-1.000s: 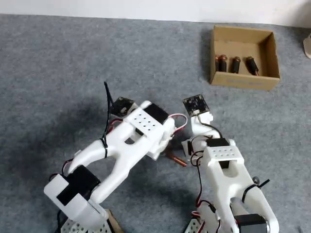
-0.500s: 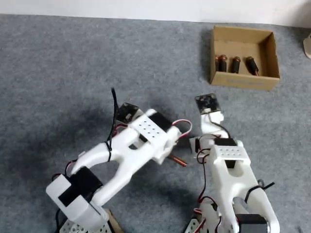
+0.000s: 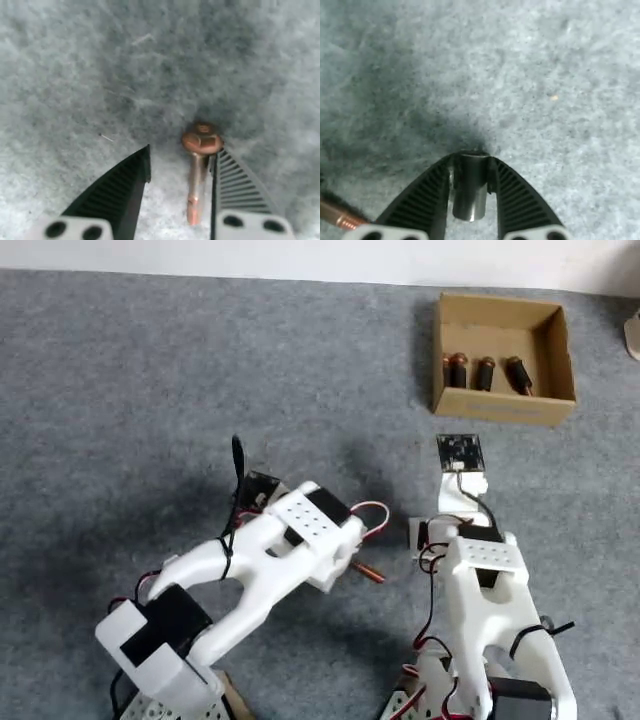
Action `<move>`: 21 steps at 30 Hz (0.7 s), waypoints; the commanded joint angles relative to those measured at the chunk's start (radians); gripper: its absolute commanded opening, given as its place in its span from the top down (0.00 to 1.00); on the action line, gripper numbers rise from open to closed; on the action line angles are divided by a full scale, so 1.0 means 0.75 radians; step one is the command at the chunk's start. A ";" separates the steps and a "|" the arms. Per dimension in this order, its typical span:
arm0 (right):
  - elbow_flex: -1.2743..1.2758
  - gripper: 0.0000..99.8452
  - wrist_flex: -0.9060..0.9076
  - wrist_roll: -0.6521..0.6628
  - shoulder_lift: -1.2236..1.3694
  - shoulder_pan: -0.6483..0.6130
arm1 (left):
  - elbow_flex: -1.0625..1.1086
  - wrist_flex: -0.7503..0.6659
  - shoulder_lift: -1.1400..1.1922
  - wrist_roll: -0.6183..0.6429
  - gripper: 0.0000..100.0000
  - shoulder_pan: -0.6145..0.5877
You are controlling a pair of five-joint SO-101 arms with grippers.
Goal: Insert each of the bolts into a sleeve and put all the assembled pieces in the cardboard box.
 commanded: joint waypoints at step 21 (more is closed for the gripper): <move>-0.009 0.99 -0.013 -0.006 -0.013 0.028 | -0.157 0.016 0.193 0.027 1.00 -0.107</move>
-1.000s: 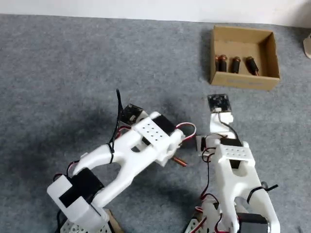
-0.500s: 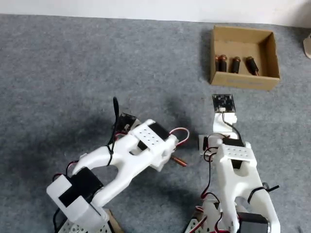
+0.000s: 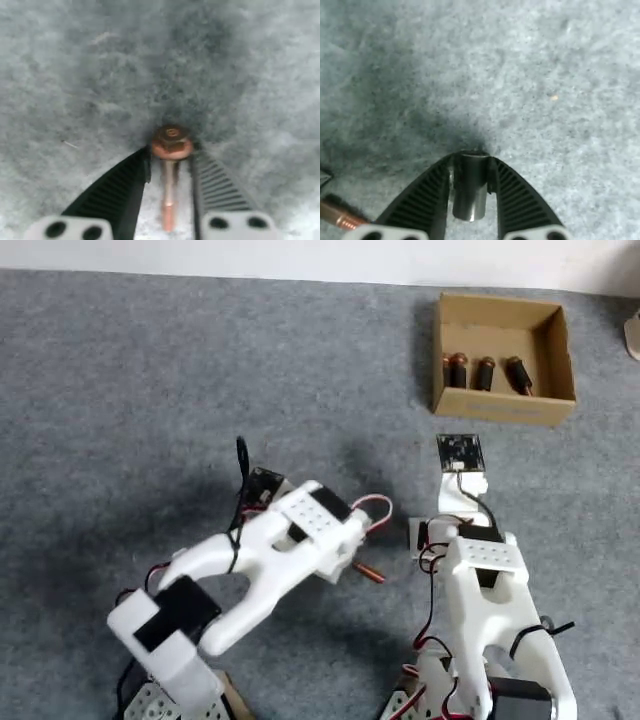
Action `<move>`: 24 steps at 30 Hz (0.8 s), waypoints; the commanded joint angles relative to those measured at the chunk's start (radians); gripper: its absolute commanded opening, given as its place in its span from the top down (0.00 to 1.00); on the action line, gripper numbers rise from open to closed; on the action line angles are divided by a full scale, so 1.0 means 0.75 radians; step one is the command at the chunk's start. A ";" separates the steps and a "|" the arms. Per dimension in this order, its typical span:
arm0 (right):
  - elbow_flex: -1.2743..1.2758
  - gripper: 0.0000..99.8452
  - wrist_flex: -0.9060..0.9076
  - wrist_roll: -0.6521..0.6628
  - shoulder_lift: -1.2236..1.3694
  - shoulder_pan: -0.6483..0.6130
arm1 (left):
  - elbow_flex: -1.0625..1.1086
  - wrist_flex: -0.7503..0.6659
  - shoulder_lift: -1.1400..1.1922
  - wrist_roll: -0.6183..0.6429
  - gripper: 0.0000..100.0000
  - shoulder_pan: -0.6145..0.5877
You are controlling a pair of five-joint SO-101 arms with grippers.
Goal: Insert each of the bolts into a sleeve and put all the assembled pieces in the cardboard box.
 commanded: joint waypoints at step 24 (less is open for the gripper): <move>0.013 0.99 -0.011 -0.037 -0.204 -0.036 | -0.776 0.947 -0.030 -0.082 0.99 -0.124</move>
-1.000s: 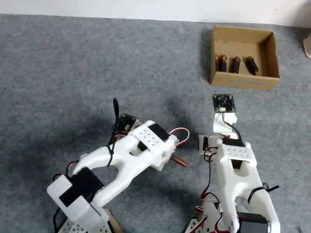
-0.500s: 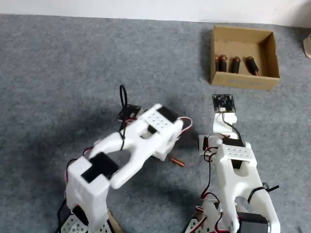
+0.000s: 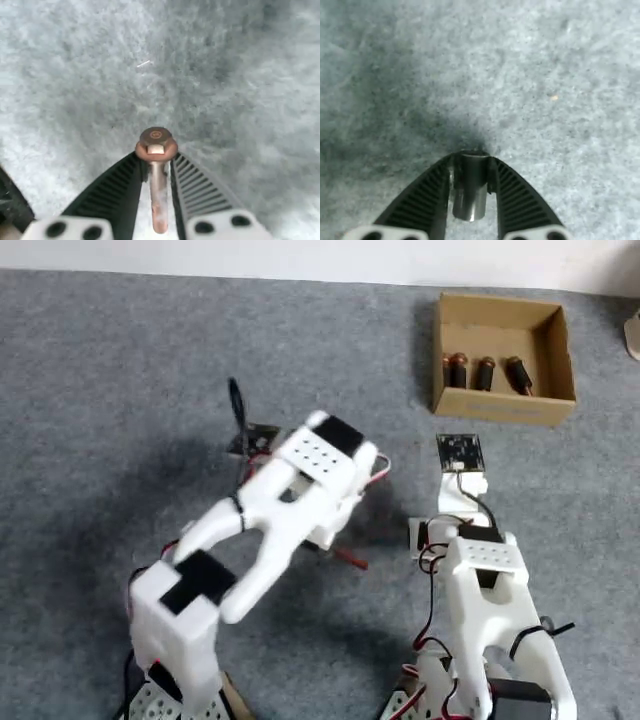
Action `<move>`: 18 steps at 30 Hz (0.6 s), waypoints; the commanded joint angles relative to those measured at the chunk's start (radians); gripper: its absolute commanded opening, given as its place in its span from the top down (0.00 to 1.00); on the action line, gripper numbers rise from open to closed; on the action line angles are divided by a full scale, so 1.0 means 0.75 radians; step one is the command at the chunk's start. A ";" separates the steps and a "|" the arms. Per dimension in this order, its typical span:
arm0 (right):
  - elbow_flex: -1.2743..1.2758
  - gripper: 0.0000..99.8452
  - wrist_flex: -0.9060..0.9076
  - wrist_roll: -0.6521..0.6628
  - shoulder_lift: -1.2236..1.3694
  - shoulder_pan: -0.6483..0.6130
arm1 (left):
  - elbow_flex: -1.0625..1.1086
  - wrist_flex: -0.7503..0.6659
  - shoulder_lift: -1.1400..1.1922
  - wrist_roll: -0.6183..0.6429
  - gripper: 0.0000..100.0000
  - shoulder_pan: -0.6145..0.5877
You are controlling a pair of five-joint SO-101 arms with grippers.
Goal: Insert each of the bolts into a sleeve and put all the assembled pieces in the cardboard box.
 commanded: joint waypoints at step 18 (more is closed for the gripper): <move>0.570 0.99 0.116 0.035 -1.271 -0.234 | 0.224 0.096 -0.658 -0.211 0.99 -0.044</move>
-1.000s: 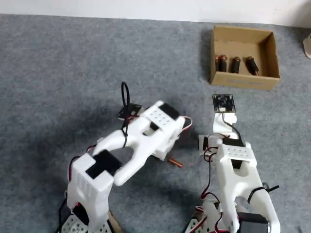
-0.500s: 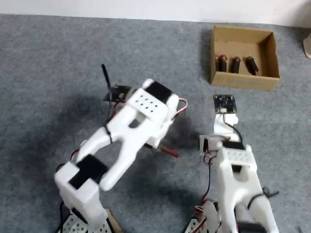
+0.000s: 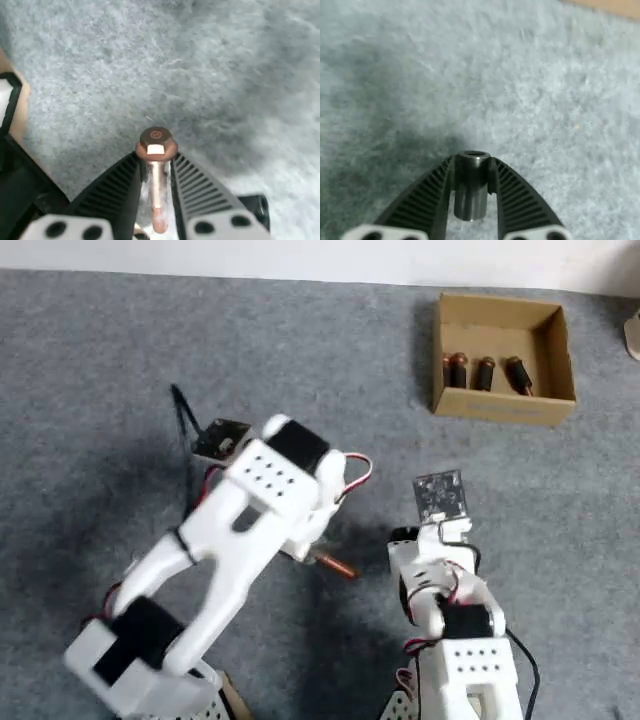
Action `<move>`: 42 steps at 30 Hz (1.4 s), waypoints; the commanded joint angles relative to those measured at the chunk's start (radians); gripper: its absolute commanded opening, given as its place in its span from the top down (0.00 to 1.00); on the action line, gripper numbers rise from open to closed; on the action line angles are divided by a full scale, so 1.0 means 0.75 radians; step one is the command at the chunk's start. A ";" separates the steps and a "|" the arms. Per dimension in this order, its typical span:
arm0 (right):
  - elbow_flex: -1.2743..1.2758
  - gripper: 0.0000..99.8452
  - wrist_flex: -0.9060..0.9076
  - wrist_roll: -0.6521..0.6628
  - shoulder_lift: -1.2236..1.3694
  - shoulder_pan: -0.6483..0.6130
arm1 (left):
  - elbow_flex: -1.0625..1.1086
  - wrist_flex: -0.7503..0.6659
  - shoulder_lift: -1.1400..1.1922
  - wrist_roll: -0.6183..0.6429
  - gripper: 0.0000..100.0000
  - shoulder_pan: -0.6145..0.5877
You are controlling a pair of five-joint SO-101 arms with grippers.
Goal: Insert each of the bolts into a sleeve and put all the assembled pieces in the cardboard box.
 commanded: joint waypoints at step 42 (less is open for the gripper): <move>0.341 0.99 -0.300 0.131 -0.664 -0.210 | 0.384 -1.232 -0.306 -1.326 0.99 -0.445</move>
